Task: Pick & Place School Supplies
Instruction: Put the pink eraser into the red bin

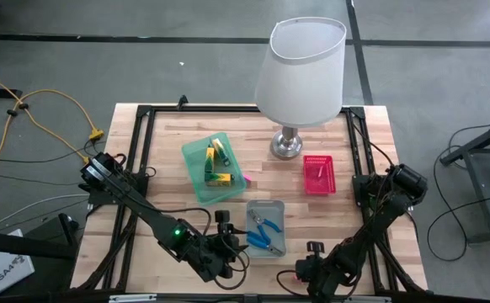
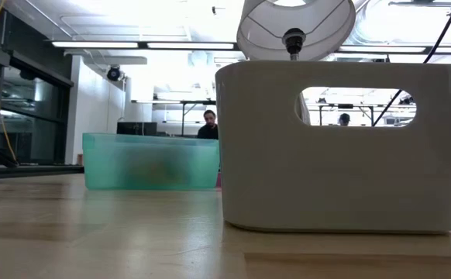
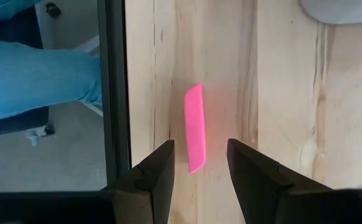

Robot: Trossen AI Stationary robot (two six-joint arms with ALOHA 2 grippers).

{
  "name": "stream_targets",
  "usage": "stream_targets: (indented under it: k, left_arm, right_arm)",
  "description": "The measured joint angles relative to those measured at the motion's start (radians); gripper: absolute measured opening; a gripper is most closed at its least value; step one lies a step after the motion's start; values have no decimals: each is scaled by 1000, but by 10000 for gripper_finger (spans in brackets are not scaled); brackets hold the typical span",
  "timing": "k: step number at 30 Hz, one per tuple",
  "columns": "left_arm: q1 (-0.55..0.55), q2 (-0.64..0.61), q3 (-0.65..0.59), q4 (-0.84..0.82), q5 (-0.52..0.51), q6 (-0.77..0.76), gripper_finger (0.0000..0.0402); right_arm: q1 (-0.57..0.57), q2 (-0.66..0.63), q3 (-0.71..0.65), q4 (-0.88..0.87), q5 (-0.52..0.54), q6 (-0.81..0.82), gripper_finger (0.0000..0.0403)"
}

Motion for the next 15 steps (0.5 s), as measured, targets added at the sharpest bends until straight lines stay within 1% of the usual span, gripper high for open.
stream_targets:
  k: [6,11,15]
  left_arm:
    - [0,0,0,0,1,10,171]
    - [0,0,0,0,1,10,171]
    - [0,0,0,0,2,10,171]
  right_arm:
    - [0,0,0,7,28,2,139]
    - [0,6,0,19,28,12,139]
    - [6,44,0,31,11,19,139]
